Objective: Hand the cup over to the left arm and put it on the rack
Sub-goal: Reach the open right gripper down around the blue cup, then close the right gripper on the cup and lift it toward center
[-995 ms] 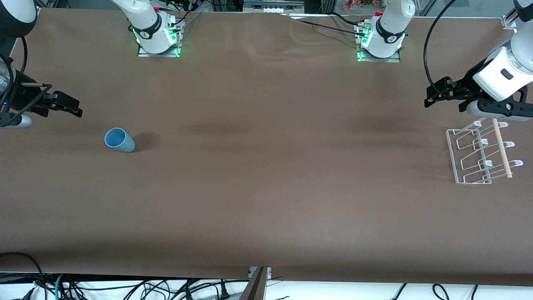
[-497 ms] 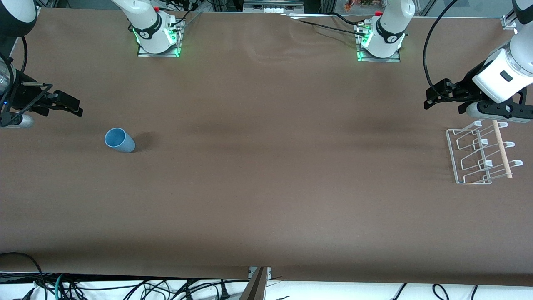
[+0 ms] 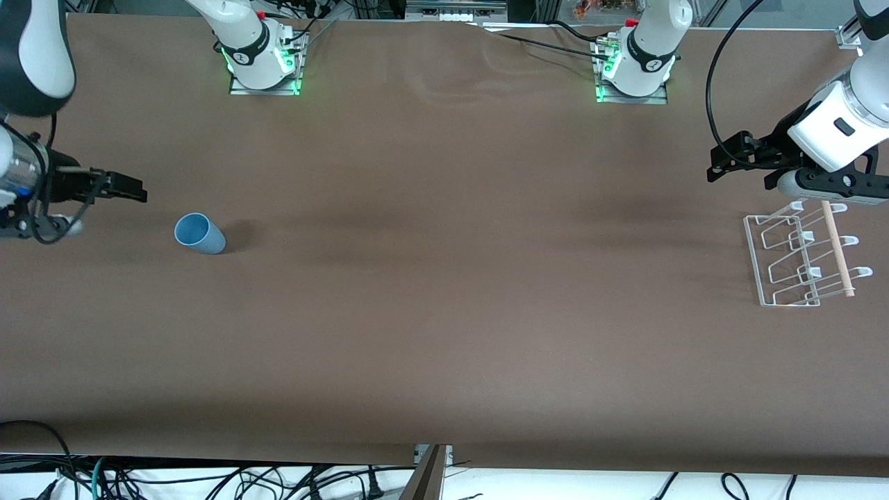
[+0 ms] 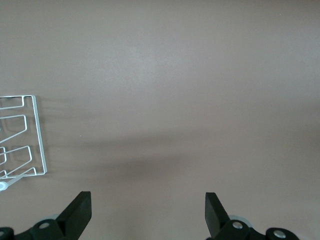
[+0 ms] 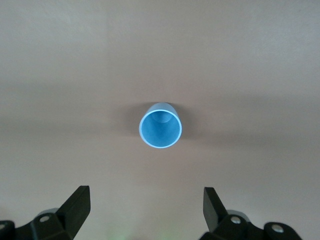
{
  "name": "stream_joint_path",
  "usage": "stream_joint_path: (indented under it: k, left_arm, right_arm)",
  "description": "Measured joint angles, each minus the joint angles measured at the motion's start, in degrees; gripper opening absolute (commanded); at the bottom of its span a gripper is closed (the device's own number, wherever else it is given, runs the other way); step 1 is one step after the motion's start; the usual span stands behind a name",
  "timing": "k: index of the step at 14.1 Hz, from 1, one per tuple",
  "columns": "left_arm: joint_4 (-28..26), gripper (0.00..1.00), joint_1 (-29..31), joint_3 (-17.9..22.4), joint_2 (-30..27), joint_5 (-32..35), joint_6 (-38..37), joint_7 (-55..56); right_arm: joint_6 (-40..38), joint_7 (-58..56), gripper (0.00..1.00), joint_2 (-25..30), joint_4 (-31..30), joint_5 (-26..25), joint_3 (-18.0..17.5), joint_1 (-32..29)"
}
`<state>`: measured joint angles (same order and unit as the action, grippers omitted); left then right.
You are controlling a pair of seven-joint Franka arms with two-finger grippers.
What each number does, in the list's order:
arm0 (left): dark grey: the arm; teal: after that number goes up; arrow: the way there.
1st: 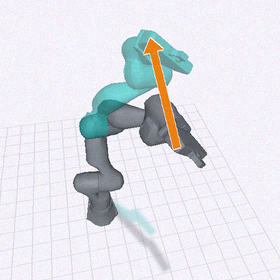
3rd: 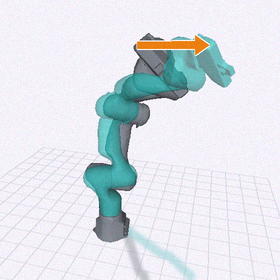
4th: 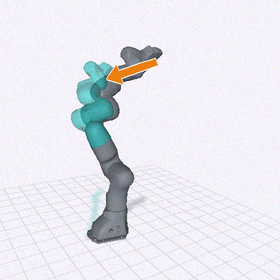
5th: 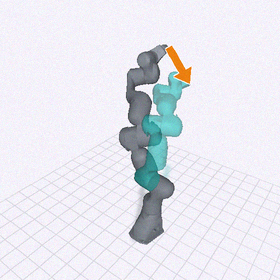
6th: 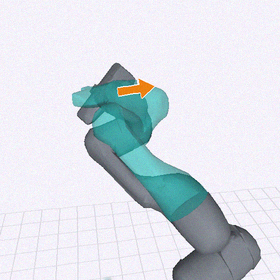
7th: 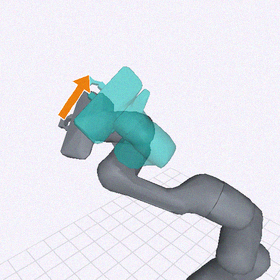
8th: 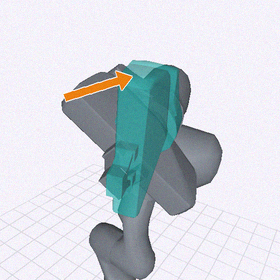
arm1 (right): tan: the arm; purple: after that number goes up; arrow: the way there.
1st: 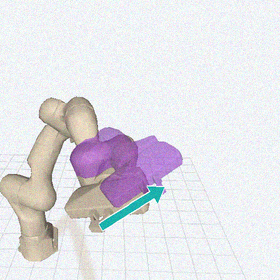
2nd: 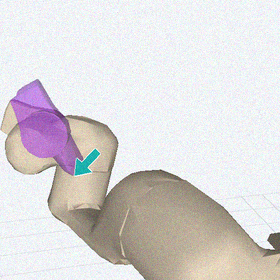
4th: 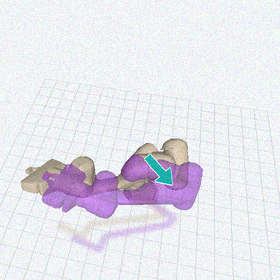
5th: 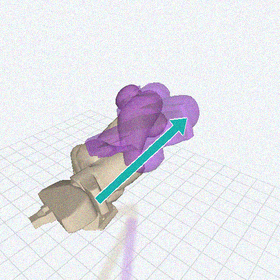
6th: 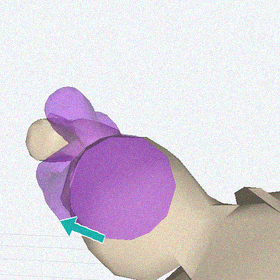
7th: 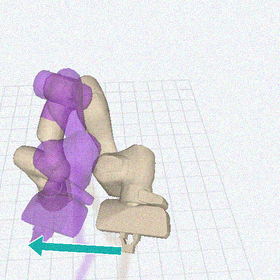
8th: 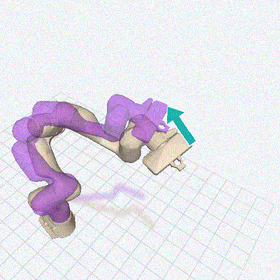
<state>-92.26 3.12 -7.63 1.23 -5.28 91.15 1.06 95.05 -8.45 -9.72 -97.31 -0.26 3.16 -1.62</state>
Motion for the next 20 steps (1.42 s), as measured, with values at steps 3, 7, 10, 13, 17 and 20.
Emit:
stream_joint_path:
  k: [3,7,10,13,17,20]
  left_arm:
    - [0.0,1.0,0.0,0.0,0.0,0.0,0.0,0.0]
    - [0.0,1.0,0.0,0.0,0.0,0.0,0.0,0.0]
    - [-0.1,1.0,0.0,0.0,0.0,0.0,0.0,0.0]
    - [-0.1,1.0,0.0,0.0,0.0,0.0,0.0,0.0]
    - [-0.1,1.0,0.0,0.0,0.0,0.0,0.0,0.0]
    - [-0.1,1.0,0.0,0.0,0.0,0.0,0.0,0.0]
  right_arm:
    - [9.5,-1.7,1.0,-2.6,-6.3,-1.8,0.8,-0.3]
    - [18.9,-5.8,1.0,-6.0,-14.6,-2.3,2.8,-0.6]
    - [23.4,-7.6,1.0,-10.0,-15.2,-2.3,3.6,-0.8]
    - [25.7,-7.6,1.0,-11.8,-15.2,-2.3,3.6,-0.8]
    - [26.3,-7.6,0.72,-12.3,-15.2,-2.3,3.6,-0.8]
    - [26.8,-7.6,0.35,-14.1,-15.2,-2.3,3.5,-0.7]
